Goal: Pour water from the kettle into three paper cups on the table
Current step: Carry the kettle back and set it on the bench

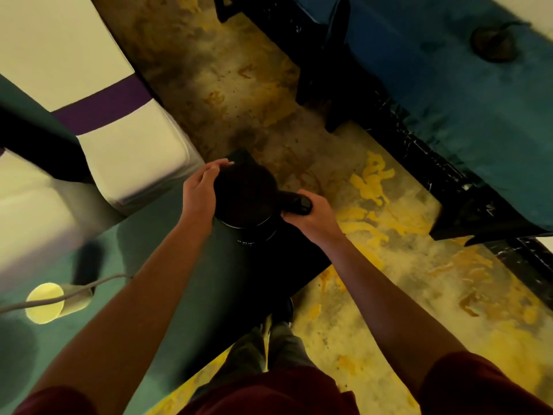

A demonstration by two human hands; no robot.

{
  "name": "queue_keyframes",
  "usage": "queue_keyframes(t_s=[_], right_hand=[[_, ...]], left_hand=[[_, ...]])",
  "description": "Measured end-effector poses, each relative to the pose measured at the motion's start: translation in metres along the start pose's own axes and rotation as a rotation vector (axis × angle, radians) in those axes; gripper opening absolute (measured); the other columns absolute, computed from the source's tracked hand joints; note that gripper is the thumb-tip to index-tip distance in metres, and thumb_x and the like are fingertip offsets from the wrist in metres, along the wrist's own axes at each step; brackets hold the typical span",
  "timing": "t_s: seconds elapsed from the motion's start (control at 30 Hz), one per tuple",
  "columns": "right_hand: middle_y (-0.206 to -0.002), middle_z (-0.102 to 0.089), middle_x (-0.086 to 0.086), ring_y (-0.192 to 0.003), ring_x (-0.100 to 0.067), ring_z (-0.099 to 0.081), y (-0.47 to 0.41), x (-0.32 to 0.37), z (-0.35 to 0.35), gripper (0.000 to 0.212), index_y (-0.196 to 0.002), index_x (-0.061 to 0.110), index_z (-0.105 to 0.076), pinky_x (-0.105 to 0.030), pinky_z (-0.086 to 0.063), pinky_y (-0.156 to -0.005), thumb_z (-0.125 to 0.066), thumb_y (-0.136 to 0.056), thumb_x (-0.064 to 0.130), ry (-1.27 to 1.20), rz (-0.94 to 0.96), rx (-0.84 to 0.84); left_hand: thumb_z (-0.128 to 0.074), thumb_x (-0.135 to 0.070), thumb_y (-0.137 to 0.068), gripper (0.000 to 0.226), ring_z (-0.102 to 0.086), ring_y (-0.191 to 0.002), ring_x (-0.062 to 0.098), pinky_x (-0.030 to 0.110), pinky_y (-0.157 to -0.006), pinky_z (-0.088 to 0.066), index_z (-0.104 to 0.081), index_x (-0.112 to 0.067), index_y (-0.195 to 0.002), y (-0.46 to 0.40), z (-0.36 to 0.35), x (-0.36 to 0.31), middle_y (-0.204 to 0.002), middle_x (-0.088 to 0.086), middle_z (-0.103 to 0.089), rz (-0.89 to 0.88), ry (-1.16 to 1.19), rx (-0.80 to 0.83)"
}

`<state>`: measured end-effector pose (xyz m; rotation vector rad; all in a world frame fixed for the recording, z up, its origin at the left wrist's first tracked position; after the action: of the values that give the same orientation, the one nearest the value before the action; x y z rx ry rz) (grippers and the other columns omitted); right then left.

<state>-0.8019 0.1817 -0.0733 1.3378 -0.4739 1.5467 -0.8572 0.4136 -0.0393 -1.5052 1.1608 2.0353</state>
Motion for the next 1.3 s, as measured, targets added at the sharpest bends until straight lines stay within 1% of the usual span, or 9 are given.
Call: queue_keyframes(t_s=[0.2, 0.37, 0.47, 0.53, 0.6, 0.73, 0.93, 1.07, 1.3], right_hand=[[-0.065, -0.058, 0.005, -0.061, -0.008, -0.057, 0.008, 0.002, -0.018, 0.023, -0.084, -0.004, -0.067, -0.028, -0.042, -0.062, -0.074, -0.071, 0.014, -0.122, -0.065, 0.044], [-0.074, -0.066, -0.009, -0.071, -0.022, -0.066, 0.012, 0.02, -0.021, 0.032, -0.093, -0.008, -0.07, -0.041, -0.052, -0.068, -0.071, -0.067, 0.01, -0.195, -0.086, -0.031], [-0.067, -0.063, -0.006, -0.063, -0.017, -0.062, 0.023, 0.043, -0.013, 0.028, -0.086, -0.01, -0.069, -0.031, -0.05, -0.061, -0.067, -0.063, 0.005, -0.246, -0.054, -0.084], [-0.052, -0.058, 0.011, -0.047, -0.002, -0.055, 0.036, 0.065, -0.005, 0.009, -0.067, 0.007, -0.069, -0.018, -0.046, -0.05, -0.063, -0.062, 0.003, -0.274, -0.028, -0.121], [-0.043, -0.054, 0.016, -0.042, 0.005, -0.05, 0.049, 0.087, 0.003, 0.024, -0.053, 0.026, -0.066, -0.013, -0.041, -0.046, -0.062, -0.063, 0.004, -0.291, 0.019, -0.162], [-0.044, -0.056, 0.018, -0.044, 0.005, -0.052, 0.068, 0.127, 0.017, 0.031, -0.054, 0.034, -0.067, -0.011, -0.04, -0.048, -0.061, -0.063, 0.004, -0.309, 0.104, -0.232], [-0.042, -0.04, 0.015, -0.04, -0.004, -0.035, 0.104, 0.163, 0.052, 0.026, -0.051, 0.02, -0.048, -0.022, -0.03, -0.05, -0.063, -0.062, 0.001, -0.31, 0.153, -0.377], [-0.039, -0.039, 0.012, -0.04, -0.008, -0.034, 0.133, 0.187, 0.074, 0.033, -0.04, 0.027, -0.051, -0.033, -0.029, -0.056, -0.058, -0.061, 0.002, -0.328, 0.231, -0.43], [-0.039, -0.032, 0.01, -0.037, -0.008, -0.026, 0.183, 0.197, 0.105, 0.041, -0.039, 0.023, -0.043, -0.021, -0.024, -0.048, -0.052, -0.064, -0.009, -0.371, 0.289, -0.546]], left_hand=[[-0.043, -0.018, -0.101, 0.033, -0.068, -0.069, -0.011, 0.007, -0.06, -0.051, -0.075, -0.014, -0.111, -0.005, 0.004, -0.001, -0.084, -0.014, -0.074, 0.054, 0.007, 0.073], [-0.046, -0.022, -0.098, 0.034, -0.075, -0.091, 0.011, 0.025, -0.08, -0.057, -0.078, -0.017, -0.11, -0.003, 0.012, -0.008, -0.096, -0.003, -0.079, 0.12, 0.052, 0.13], [-0.045, -0.02, -0.098, 0.035, -0.072, -0.106, 0.023, 0.036, -0.095, -0.056, -0.077, -0.016, -0.111, 0.002, 0.01, -0.023, -0.109, 0.007, -0.077, 0.086, 0.083, 0.206], [-0.043, -0.018, -0.099, 0.035, -0.073, -0.102, 0.02, 0.031, -0.089, -0.058, -0.076, -0.013, -0.112, 0.008, 0.008, -0.045, -0.104, 0.004, -0.079, 0.011, 0.078, 0.252], [-0.043, -0.017, -0.1, 0.035, -0.074, -0.099, 0.017, 0.026, -0.083, -0.058, -0.074, -0.01, -0.114, 0.015, 0.006, -0.069, -0.1, 0.002, -0.079, -0.07, 0.068, 0.301], [-0.041, -0.013, -0.1, 0.035, -0.071, -0.109, 0.022, 0.034, -0.096, -0.054, -0.072, -0.005, -0.115, 0.035, 0.006, -0.115, -0.108, 0.006, -0.077, -0.191, 0.145, 0.375], [-0.043, -0.011, -0.102, 0.033, -0.071, -0.108, 0.029, 0.036, -0.095, -0.057, -0.065, 0.002, -0.124, 0.078, -0.012, -0.18, -0.113, 0.014, -0.075, -0.271, 0.248, 0.456], [-0.044, -0.016, -0.102, 0.034, -0.071, -0.109, 0.024, 0.032, -0.092, -0.057, -0.065, -0.001, -0.124, 0.109, -0.027, -0.217, -0.114, 0.012, -0.075, -0.357, 0.237, 0.559], [-0.045, -0.021, -0.1, 0.034, -0.07, -0.111, 0.031, 0.052, -0.105, -0.05, -0.07, -0.004, -0.115, 0.155, -0.058, -0.235, -0.114, 0.016, -0.074, -0.385, 0.289, 0.7]])
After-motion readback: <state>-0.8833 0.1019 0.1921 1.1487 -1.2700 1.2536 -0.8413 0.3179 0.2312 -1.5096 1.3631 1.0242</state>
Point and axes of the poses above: each hand's wrist, its own y-axis away from the middle knuckle, its own z-axis out of the back of the hand, x = y × z, the point moved 7 cm from there along -y, towards the middle knuckle
